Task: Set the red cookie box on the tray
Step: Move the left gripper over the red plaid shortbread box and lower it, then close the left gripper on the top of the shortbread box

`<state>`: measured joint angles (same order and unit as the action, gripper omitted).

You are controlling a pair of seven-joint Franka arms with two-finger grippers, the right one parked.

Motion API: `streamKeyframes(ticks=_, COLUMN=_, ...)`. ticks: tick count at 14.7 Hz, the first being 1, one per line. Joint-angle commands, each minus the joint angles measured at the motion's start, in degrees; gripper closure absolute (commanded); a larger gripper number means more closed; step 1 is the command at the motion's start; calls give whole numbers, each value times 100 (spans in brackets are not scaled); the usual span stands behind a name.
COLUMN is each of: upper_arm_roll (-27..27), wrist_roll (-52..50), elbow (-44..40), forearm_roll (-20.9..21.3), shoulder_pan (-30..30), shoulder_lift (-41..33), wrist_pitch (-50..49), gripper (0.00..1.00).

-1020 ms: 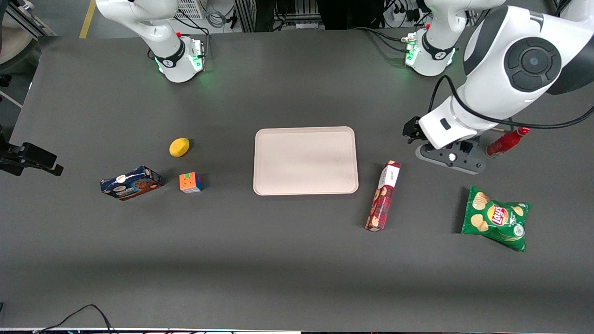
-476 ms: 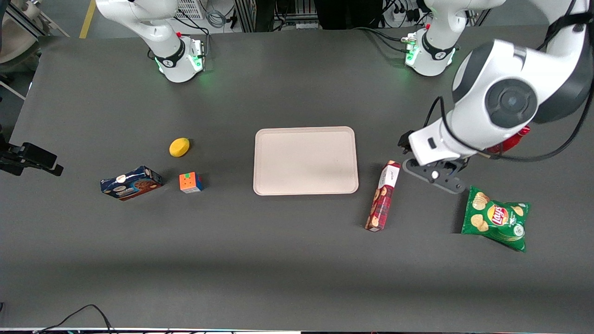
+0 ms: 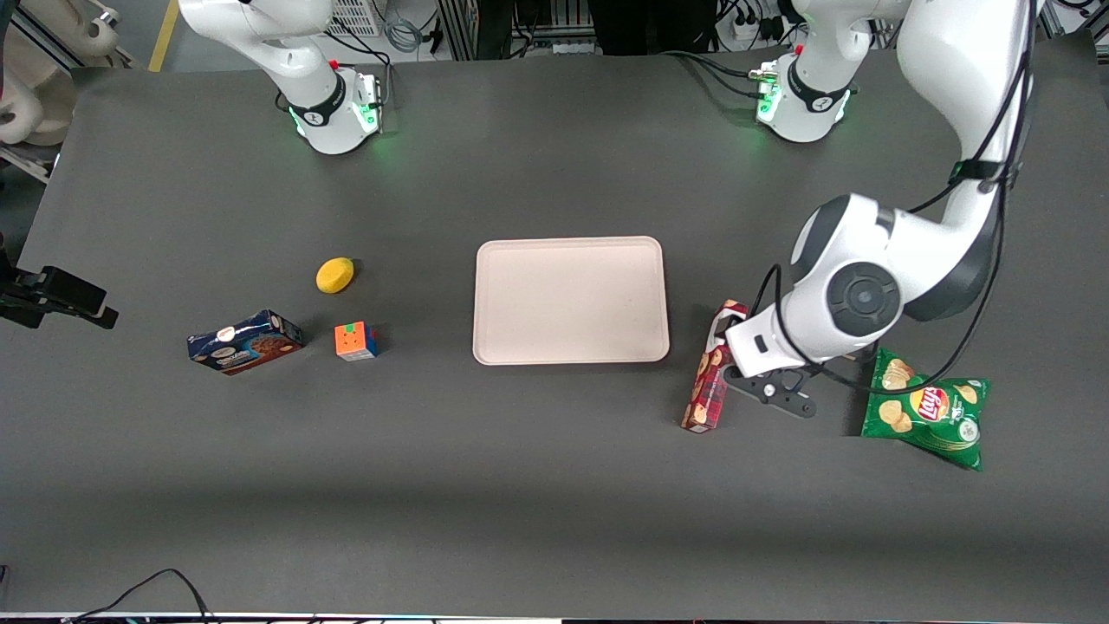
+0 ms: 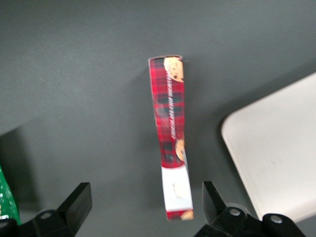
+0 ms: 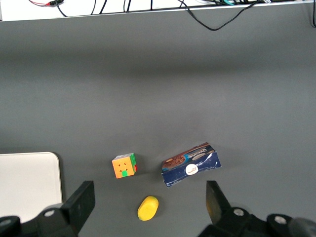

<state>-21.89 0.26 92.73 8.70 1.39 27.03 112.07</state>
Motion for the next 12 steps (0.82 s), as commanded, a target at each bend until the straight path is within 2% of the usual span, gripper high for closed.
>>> streamKeyframes(ticks=1, upper_arm_roll=-8, wrist_roll=-403, elbow=165, forearm_roll=351, shoulder_pan=63, shoulder_lift=268, wrist_pitch=559, gripper=0)
streamKeyframes(ticks=5, upper_arm_roll=-8, wrist_roll=-554, elbow=719, forearm_roll=351, shoulder_pan=55, shoulder_lift=566, wrist_pitch=1789, gripper=0)
streamKeyframes(ticks=12, upper_arm_roll=-8, wrist_roll=-580, elbow=983, forearm_roll=360, shoulder_pan=72, shoulder_lift=830, wrist_pitch=2310, gripper=0)
